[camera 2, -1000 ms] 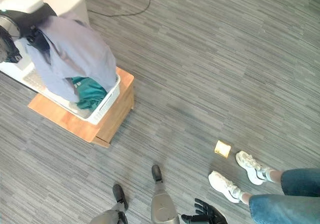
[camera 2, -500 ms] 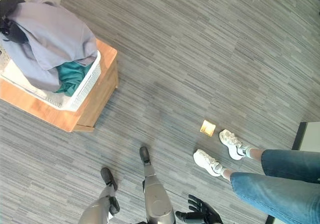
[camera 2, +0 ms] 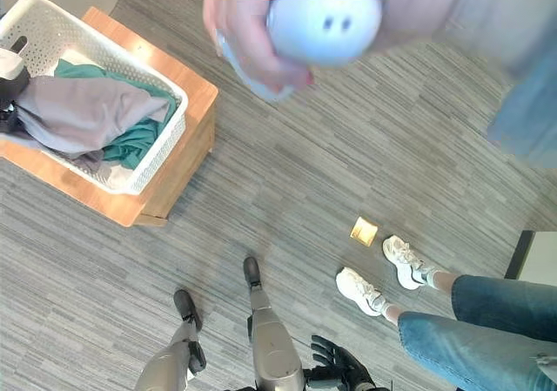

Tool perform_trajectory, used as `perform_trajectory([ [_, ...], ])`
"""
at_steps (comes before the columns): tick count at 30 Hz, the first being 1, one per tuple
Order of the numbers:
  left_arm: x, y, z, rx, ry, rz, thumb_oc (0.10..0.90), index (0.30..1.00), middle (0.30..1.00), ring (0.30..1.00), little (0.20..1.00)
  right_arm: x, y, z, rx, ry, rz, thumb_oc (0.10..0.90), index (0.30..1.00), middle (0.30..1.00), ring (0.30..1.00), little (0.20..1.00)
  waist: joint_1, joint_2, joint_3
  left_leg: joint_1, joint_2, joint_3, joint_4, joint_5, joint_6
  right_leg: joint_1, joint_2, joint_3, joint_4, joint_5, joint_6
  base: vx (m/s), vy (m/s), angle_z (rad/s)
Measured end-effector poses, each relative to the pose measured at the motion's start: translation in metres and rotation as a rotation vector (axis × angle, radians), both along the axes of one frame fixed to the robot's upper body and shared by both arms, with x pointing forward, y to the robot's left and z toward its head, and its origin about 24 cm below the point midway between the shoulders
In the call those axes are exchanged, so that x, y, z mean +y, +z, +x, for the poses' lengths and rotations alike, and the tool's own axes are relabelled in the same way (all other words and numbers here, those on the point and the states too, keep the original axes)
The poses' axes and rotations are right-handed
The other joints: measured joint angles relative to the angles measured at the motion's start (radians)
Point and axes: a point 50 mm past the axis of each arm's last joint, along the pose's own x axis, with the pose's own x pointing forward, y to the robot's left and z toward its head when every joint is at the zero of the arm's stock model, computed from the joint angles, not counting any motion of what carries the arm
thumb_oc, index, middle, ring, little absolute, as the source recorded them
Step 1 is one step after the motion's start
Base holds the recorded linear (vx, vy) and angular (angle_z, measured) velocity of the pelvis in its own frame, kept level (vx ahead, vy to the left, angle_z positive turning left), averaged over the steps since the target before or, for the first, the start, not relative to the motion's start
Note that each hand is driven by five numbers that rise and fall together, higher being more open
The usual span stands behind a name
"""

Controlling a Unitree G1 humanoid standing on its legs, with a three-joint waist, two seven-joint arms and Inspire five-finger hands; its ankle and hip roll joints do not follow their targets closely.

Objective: Pick up bed clothes into laundry basket.

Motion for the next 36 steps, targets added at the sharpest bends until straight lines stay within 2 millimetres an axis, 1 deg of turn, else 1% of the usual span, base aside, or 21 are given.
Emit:
perform_trajectory([
  [2, -0.001, -0.002, 0.001, -0.003, -0.004, -0.015, 0.400, 0.300, 0.300, 0.300, 0.300, 0.000, 0.001, 0.002, -0.010, 0.005, 0.000, 0.800, 0.900, 0.900, 0.900, 0.900, 0.003, 0.000, 0.000, 0.001, 0.000, -0.003, 0.000, 0.000, 0.000, 0.003, 0.000, -0.004, 0.000, 0.000, 0.000, -0.02, 0.007, 0.07],
  [7, 0.001, -0.006, 0.000, -0.041, -0.004, -0.114, 0.400, 0.300, 0.300, 0.300, 0.300, -0.006, -0.006, -0.010, 0.049, -0.013, -0.019, 0.800, 0.900, 0.900, 0.900, 0.900, 0.004, 0.000, 0.000, 0.001, -0.001, -0.003, 0.000, 0.002, -0.002, 0.004, -0.002, -0.005, 0.000, 0.000, 0.000, -0.01, 0.001, 0.01],
  [10, 0.000, -0.006, 0.000, -0.044, -0.010, -0.121, 0.400, 0.300, 0.300, 0.300, 0.300, -0.005, -0.006, -0.011, 0.046, -0.013, -0.019, 0.800, 0.900, 0.900, 0.900, 0.900, 0.003, 0.000, 0.000, 0.001, 0.000, -0.003, 0.000, 0.003, -0.003, 0.004, -0.001, -0.006, 0.000, 0.000, 0.000, 0.00, 0.000, 0.00],
  [11, 0.000, -0.006, 0.000, -0.050, -0.012, -0.133, 0.527, 0.491, 0.491, 0.491, 0.491, -0.005, -0.006, -0.011, 0.046, -0.013, -0.020, 0.800, 0.900, 0.900, 0.900, 0.900, 0.002, 0.000, 0.000, 0.000, 0.000, -0.003, 0.000, 0.003, -0.004, 0.003, -0.001, -0.006, 0.000, 0.000, 0.000, 0.00, 0.000, 0.00],
  [12, -0.001, -0.005, 0.001, -0.062, -0.019, -0.156, 0.800, 0.900, 0.900, 0.900, 0.900, -0.005, -0.006, -0.010, 0.045, -0.013, -0.019, 0.800, 0.900, 0.900, 0.900, 0.900, 0.002, 0.000, 0.000, 0.000, 0.001, -0.003, 0.000, 0.003, -0.004, 0.002, 0.000, -0.005, 0.000, 0.000, 0.000, 0.00, 0.000, 0.00],
  [18, -0.004, 0.006, 0.001, -0.204, -0.058, -0.358, 0.800, 0.900, 0.900, 0.900, 0.900, -0.005, -0.006, -0.010, 0.043, -0.013, -0.020, 0.800, 0.900, 0.900, 0.900, 0.900, 0.004, -0.001, 0.000, -0.001, 0.002, -0.003, 0.000, 0.003, -0.004, 0.001, 0.001, -0.005, 0.000, 0.000, 0.000, 0.00, 0.000, 0.00],
  [21, -0.006, 0.022, -0.002, -0.307, -0.114, -0.489, 0.800, 0.900, 0.900, 0.900, 0.900, -0.004, -0.006, -0.010, 0.040, -0.012, -0.018, 0.800, 0.900, 0.900, 0.900, 0.900, 0.006, 0.000, 0.000, -0.001, 0.001, -0.003, 0.000, 0.003, -0.004, 0.002, 0.000, -0.007, 0.000, 0.000, 0.000, 0.00, 0.000, 0.00],
  [24, -0.010, 0.045, -0.005, -0.410, -0.172, -0.560, 0.800, 0.900, 0.900, 0.900, 0.900, -0.004, -0.006, -0.010, 0.038, -0.009, -0.018, 0.800, 0.900, 0.900, 0.900, 0.900, 0.012, 0.004, 0.003, -0.001, 0.001, -0.006, 0.000, 0.003, -0.005, 0.003, -0.001, -0.009, 0.000, 0.000, 0.000, 0.00, 0.000, 0.00],
  [25, -0.011, 0.049, -0.006, -0.434, -0.189, -0.577, 0.800, 0.900, 0.900, 0.900, 0.900, -0.004, -0.006, -0.010, 0.039, -0.009, -0.018, 0.800, 0.900, 0.900, 0.900, 0.900, 0.014, 0.008, 0.006, -0.001, 0.001, -0.008, 0.000, 0.004, -0.005, 0.004, -0.001, -0.011, 0.000, 0.000, 0.000, 0.01, -0.007, 0.04],
  [27, -0.017, 0.063, -0.007, -0.491, -0.233, -0.611, 0.800, 0.900, 0.900, 0.900, 0.900, -0.003, -0.006, -0.010, 0.040, -0.007, -0.017, 0.800, 0.900, 0.900, 0.900, 0.900, 0.029, 0.021, 0.014, -0.001, 0.001, -0.011, 0.000, 0.004, -0.006, 0.005, -0.001, -0.014, 0.000, 0.000, 0.000, 0.01, -0.008, 0.03],
  [29, -0.022, 0.072, -0.010, -0.537, -0.287, -0.662, 0.800, 0.900, 0.900, 0.900, 0.900, -0.003, -0.006, -0.010, 0.039, -0.008, -0.017, 0.800, 0.900, 0.900, 0.900, 0.900, 0.035, 0.036, 0.023, 0.002, 0.002, -0.017, 0.000, 0.005, -0.007, 0.011, -0.001, -0.020, 0.000, 0.000, 0.000, 0.01, -0.004, 0.06],
  [31, -0.026, 0.080, -0.013, -0.565, -0.333, -0.696, 0.800, 0.900, 0.900, 0.900, 0.900, -0.003, -0.006, -0.009, 0.037, -0.004, -0.018, 0.800, 0.900, 0.900, 0.900, 0.900, 0.047, 0.044, 0.028, 0.009, 0.002, -0.018, 0.000, 0.006, -0.009, 0.017, -0.001, -0.022, 0.000, 0.000, 0.000, 0.00, -0.004, 0.02],
  [33, -0.041, 0.088, -0.013, -0.572, -0.431, -0.712, 0.800, 0.900, 0.900, 0.900, 0.900, -0.003, -0.006, -0.009, 0.039, 0.001, -0.023, 0.800, 0.900, 0.900, 0.900, 0.900, 0.060, 0.053, 0.033, 0.018, 0.003, -0.026, 0.000, 0.007, -0.009, 0.031, -0.001, -0.030, 0.000, 0.000, 0.000, 0.01, -0.017, 0.08],
  [36, -0.059, 0.091, -0.017, -0.569, -0.557, -0.764, 0.800, 0.900, 0.900, 0.900, 0.900, -0.003, -0.005, -0.008, 0.036, 0.006, -0.027, 0.800, 0.900, 0.900, 0.900, 0.900, 0.068, 0.056, 0.035, 0.040, 0.003, -0.029, 0.000, 0.008, -0.010, 0.053, -0.001, -0.033, 0.000, 0.000, 0.000, 0.01, -0.017, 0.05],
])
